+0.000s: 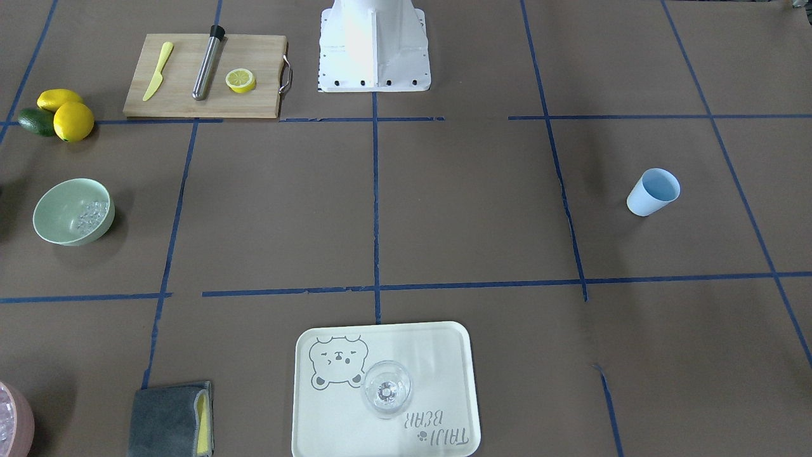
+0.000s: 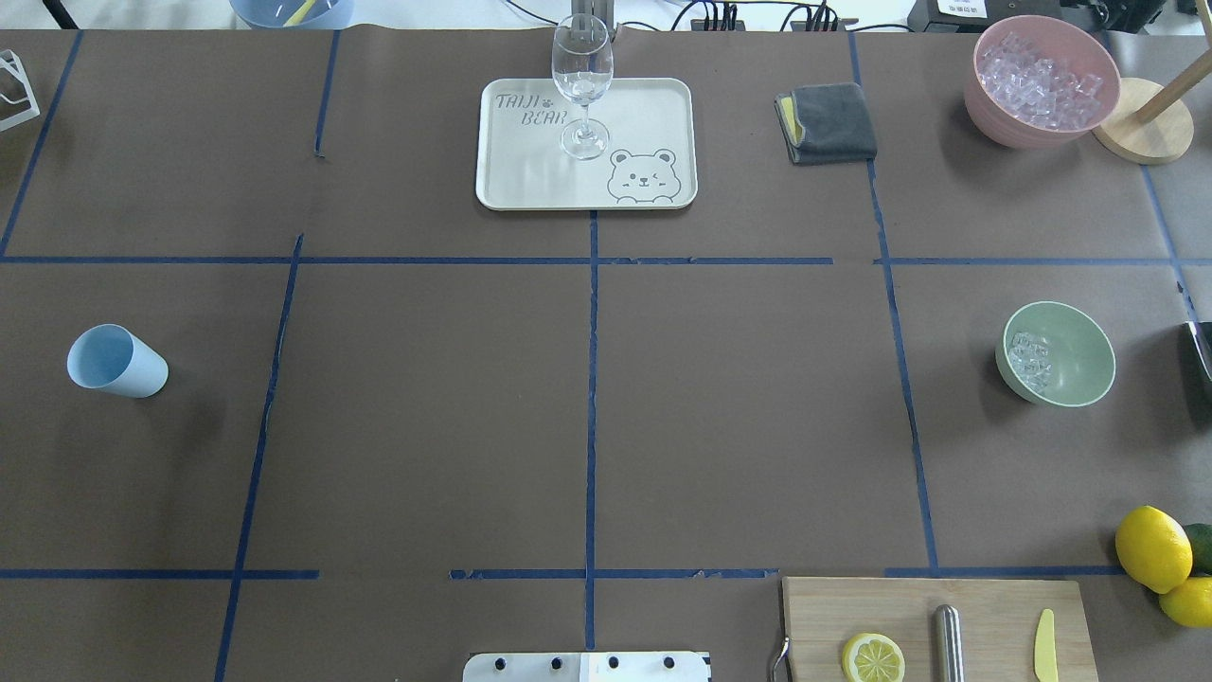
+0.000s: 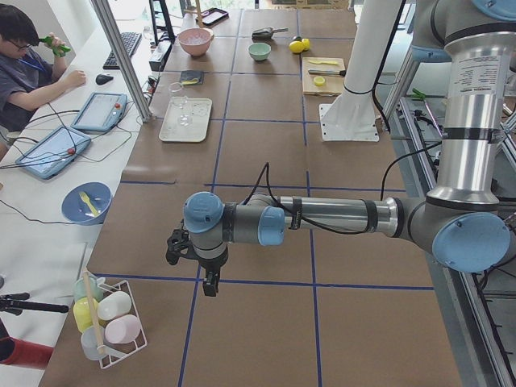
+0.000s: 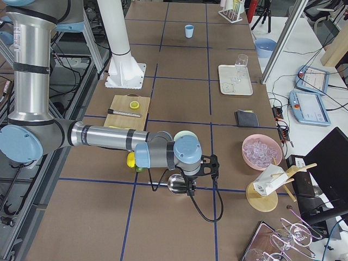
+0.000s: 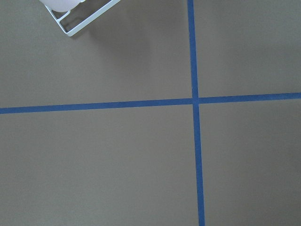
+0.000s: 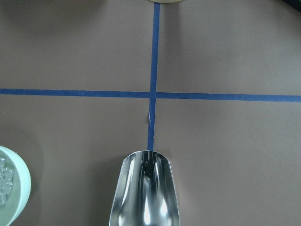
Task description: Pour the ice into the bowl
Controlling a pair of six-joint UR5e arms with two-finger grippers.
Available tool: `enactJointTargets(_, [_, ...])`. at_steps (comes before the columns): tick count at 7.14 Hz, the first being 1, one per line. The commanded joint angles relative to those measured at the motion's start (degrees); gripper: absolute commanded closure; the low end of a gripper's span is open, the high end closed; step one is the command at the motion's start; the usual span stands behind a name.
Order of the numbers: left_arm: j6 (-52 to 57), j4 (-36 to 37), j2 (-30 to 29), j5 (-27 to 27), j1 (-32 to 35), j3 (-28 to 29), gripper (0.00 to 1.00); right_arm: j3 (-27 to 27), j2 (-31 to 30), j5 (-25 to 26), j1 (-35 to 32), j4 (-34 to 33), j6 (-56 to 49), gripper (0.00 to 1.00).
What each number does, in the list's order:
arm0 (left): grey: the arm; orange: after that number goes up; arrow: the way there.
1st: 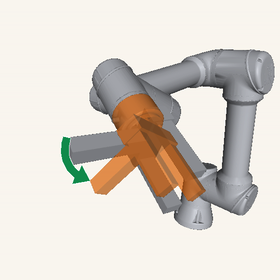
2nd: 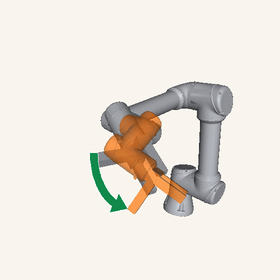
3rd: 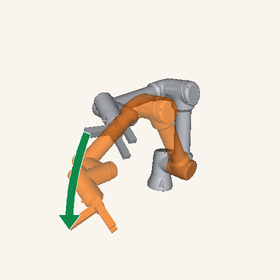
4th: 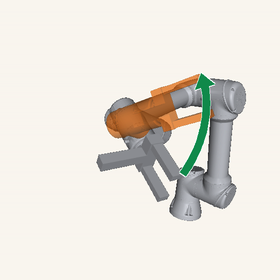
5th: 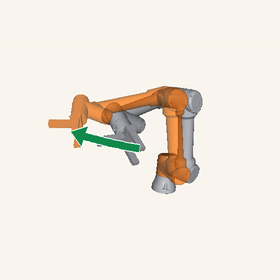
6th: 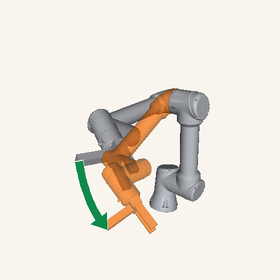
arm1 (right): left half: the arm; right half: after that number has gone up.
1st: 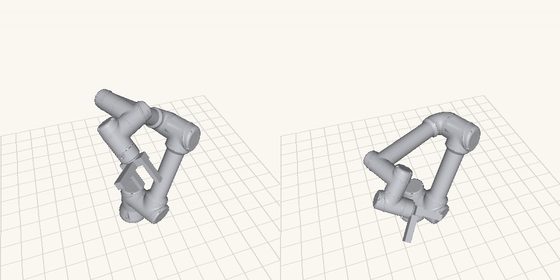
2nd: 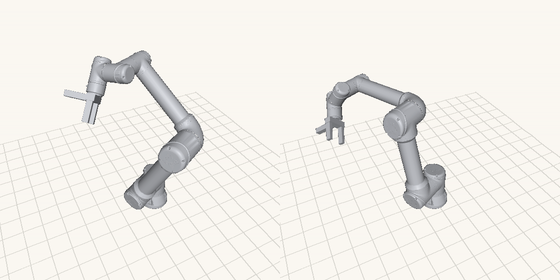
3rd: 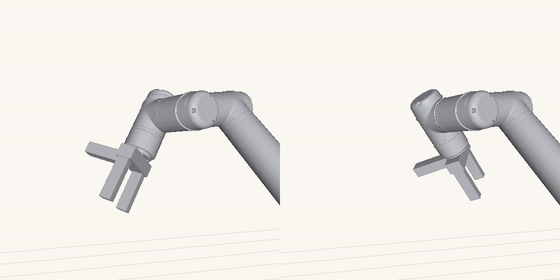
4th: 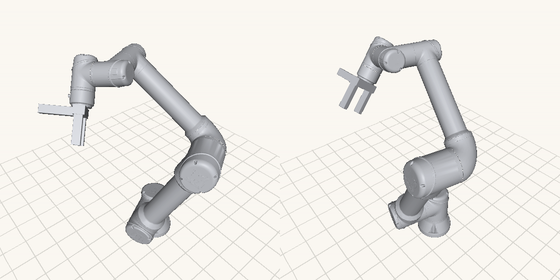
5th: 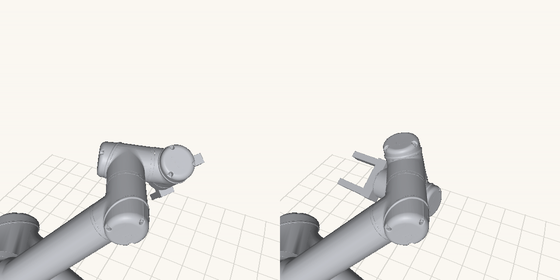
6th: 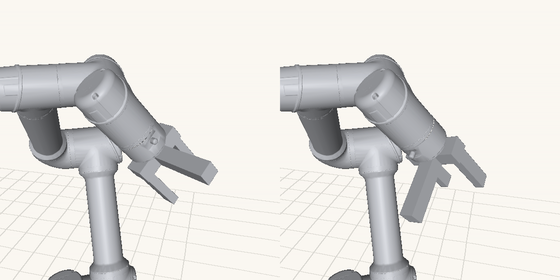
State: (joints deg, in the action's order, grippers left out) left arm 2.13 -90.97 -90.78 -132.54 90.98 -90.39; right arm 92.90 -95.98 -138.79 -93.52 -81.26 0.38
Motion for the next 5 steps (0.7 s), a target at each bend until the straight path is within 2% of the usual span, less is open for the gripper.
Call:
enactJointTargets(1, [0.0, 0.0, 0.1, 0.0, 0.1, 0.0, 0.00, -0.1, 0.0, 0.0, 0.0, 0.0, 0.0, 0.00])
enactJointTargets(5, [-0.1, 0.0, -0.1, -1.4, 0.0, 1.4, 0.00, -0.2, 0.0, 0.0, 0.0, -0.1, 0.0, 0.00])
